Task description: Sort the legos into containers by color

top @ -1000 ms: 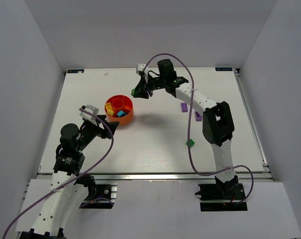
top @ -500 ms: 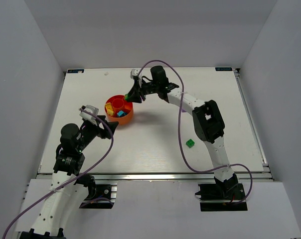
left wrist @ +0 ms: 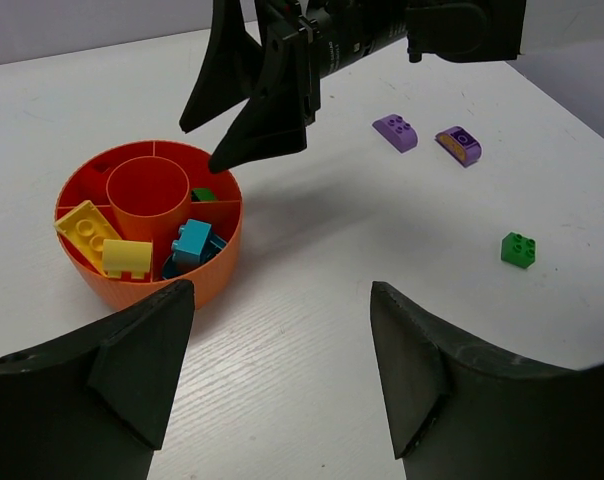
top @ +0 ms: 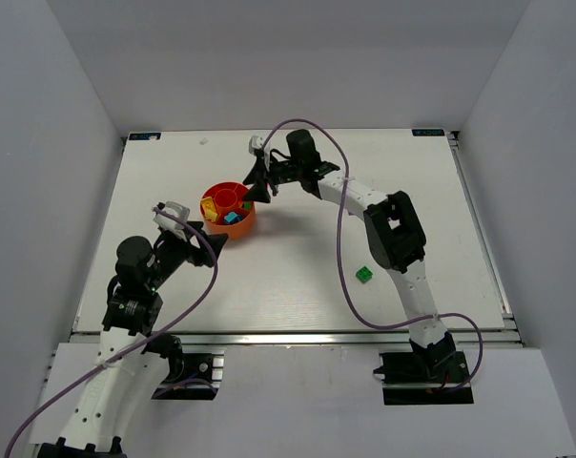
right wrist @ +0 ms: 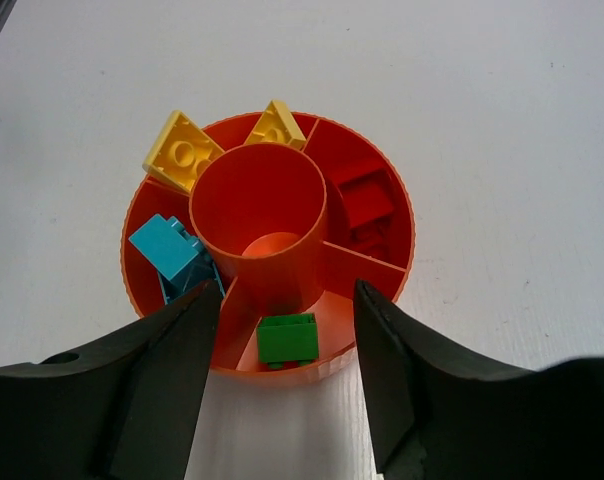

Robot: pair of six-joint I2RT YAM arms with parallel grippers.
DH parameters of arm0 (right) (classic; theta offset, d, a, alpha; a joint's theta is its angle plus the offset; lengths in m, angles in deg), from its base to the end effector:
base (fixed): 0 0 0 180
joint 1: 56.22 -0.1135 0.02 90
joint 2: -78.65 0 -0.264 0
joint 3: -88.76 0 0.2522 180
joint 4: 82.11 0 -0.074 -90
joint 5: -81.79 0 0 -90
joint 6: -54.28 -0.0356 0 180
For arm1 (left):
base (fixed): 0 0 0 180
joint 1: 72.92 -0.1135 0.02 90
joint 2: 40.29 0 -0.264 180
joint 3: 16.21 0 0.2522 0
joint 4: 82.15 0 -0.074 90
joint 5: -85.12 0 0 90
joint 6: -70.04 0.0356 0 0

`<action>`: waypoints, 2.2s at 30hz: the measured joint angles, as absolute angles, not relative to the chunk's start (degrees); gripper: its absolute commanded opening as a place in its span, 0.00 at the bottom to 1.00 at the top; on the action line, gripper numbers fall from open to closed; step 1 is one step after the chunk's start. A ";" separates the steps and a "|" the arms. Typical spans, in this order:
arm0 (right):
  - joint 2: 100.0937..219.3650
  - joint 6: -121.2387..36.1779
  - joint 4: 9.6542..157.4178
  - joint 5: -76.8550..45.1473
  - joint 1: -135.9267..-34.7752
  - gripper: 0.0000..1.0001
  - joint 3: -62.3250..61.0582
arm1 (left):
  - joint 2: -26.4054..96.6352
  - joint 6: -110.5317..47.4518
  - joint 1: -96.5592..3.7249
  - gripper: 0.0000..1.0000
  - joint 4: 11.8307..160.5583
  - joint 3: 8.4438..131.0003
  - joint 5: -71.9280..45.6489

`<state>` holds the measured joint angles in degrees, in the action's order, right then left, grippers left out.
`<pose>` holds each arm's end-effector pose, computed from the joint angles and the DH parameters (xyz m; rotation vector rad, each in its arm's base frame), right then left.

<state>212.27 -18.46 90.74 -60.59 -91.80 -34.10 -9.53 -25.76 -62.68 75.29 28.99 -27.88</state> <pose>0.4236 0.3377 0.2281 -1.3644 1.3123 1.0720 0.1383 -0.0391 0.2963 0.3669 1.6927 -0.5501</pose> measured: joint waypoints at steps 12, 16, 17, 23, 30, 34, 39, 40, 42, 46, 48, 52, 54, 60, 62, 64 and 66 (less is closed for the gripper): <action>202.41 -26.37 91.29 -54.01 -89.59 0.00 -23.93 | 2.65 -37.37 -62.61 0.45 87.03 27.51 -38.26; 188.64 -32.99 89.23 -49.21 -83.03 0.00 -14.78 | 11.54 -43.86 -59.68 0.54 90.29 28.47 -39.55; 185.32 -33.91 88.38 -48.42 -81.11 0.00 -12.72 | 13.55 -45.11 -58.13 0.55 90.09 29.43 -38.81; 164.84 -36.05 80.51 -44.77 -68.15 0.80 1.05 | 27.02 -51.07 -43.01 0.64 86.07 41.69 -29.78; 148.21 -34.98 73.63 -47.02 -57.17 0.57 14.34 | 48.74 -50.99 -24.71 0.77 77.00 62.11 -14.22; 144.06 -36.69 73.19 -52.11 -50.46 0.00 19.60 | 60.50 -47.40 -18.02 0.77 72.41 72.12 -7.27; 145.35 -37.78 70.50 -57.73 -43.38 0.00 21.20 | 68.13 -41.37 -12.38 0.74 71.29 75.57 -1.22; 145.78 -37.76 70.26 -58.69 -42.42 0.00 21.20 | 69.05 -39.97 -11.55 0.74 71.32 75.92 -0.52; 146.79 -37.52 69.59 -61.14 -40.59 0.04 21.20 | 70.91 -37.15 -9.89 0.73 71.62 76.77 0.71; 147.22 -36.03 67.23 -64.22 -38.51 0.12 21.20 | 74.80 -32.36 -7.40 0.73 72.60 79.92 2.85; 147.05 -35.25 66.96 -65.38 -37.83 0.13 21.20 | 76.35 -30.75 -6.57 0.72 73.39 81.23 3.61; 146.70 -34.39 66.46 -67.17 -36.98 0.14 21.20 | 80.09 -28.41 -5.74 0.68 73.74 85.25 5.06; 146.70 -33.98 66.07 -67.96 -36.61 0.15 21.20 | 82.29 -27.86 -5.72 0.67 73.68 87.75 5.78; 146.70 -33.65 65.52 -70.01 -35.69 0.16 21.20 | 85.13 -27.16 -5.74 0.64 72.50 89.58 8.60; 146.70 -33.61 65.35 -70.34 -35.51 0.17 21.20 | 85.20 -26.83 -5.76 0.63 71.71 89.58 9.60; 146.70 -33.61 65.17 -70.65 -35.45 0.19 21.20 | 85.20 -26.75 -5.76 0.63 71.62 89.58 10.24; 146.70 -33.58 64.91 -71.13 -35.34 0.21 21.20 | 85.20 -26.64 -5.76 0.62 71.27 89.58 10.56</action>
